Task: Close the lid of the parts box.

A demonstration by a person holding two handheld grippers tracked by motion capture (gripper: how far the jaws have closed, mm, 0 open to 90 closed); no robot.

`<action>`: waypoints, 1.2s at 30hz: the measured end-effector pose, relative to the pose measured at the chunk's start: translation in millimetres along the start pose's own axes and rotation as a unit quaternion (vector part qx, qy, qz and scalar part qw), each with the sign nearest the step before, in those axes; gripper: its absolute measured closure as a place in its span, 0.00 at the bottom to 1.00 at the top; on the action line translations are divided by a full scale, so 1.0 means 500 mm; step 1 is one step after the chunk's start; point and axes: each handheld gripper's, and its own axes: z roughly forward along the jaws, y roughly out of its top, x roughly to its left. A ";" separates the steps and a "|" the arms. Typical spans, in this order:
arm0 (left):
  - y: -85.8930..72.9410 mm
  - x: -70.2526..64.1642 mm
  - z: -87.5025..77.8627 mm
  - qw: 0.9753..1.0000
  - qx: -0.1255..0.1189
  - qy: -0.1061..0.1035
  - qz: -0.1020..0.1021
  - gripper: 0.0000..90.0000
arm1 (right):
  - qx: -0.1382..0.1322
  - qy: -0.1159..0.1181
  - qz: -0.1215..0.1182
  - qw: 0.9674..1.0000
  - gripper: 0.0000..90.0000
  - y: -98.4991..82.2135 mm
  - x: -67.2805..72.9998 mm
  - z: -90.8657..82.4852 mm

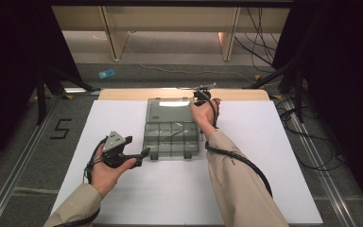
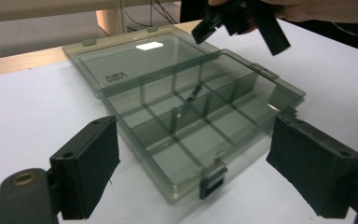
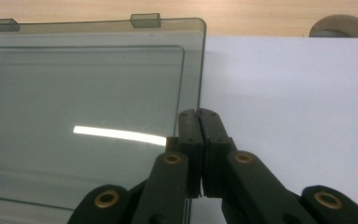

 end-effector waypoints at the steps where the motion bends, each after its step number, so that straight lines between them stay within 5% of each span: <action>1: 0.004 0.006 0.002 1.000 0.001 0.004 -0.002 0.18 | -0.003 0.001 0.009 1.000 1.00 -0.002 0.003 -0.001; 6: 0.037 0.055 0.022 0.999 0.013 0.036 -0.017 0.26 | -0.021 0.003 0.008 1.000 1.00 -0.007 0.006 -0.005; 7: 0.047 0.066 0.029 0.998 0.017 0.042 -0.035 0.29 | -0.023 0.004 0.009 1.000 1.00 -0.007 0.007 -0.006; 8: 0.055 0.073 0.035 0.998 0.016 0.047 -0.035 0.31 | -0.028 0.001 0.005 1.000 1.00 -0.008 0.009 -0.006; 9: 0.066 0.089 0.046 0.999 0.010 0.049 -0.013 0.34 | -0.028 0.005 0.009 1.000 1.00 -0.008 0.010 -0.007; 11: 0.083 0.099 0.066 0.997 0.022 0.056 -0.054 0.40 | -0.034 0.002 -0.007 0.999 1.00 -0.008 0.007 -0.008; 15: 0.107 0.122 0.113 0.994 0.044 0.063 -0.081 0.50 | -0.042 0.007 -0.003 0.999 1.00 -0.012 0.008 -0.008; 17: 0.118 0.136 0.142 0.991 0.077 0.069 -0.085 0.55 | -0.053 0.002 -0.043 0.998 1.00 -0.015 -0.005 -0.007; 22: 0.133 0.155 0.206 0.984 0.120 0.076 -0.105 0.62 | -0.060 0.001 -0.035 0.998 1.00 -0.020 -0.004 -0.015; 30: 0.133 0.184 0.270 0.964 0.162 0.100 -0.184 0.73 | -0.073 0.007 -0.033 0.997 1.00 -0.026 -0.010 -0.023; 33: 0.134 0.185 0.281 0.962 0.165 0.099 -0.195 0.76 | -0.083 0.006 -0.048 0.995 1.00 -0.027 -0.017 -0.023; 36: 0.136 0.184 0.291 0.960 0.172 0.093 -0.202 0.78 | -0.081 0.011 -0.037 0.996 1.00 -0.028 -0.016 -0.025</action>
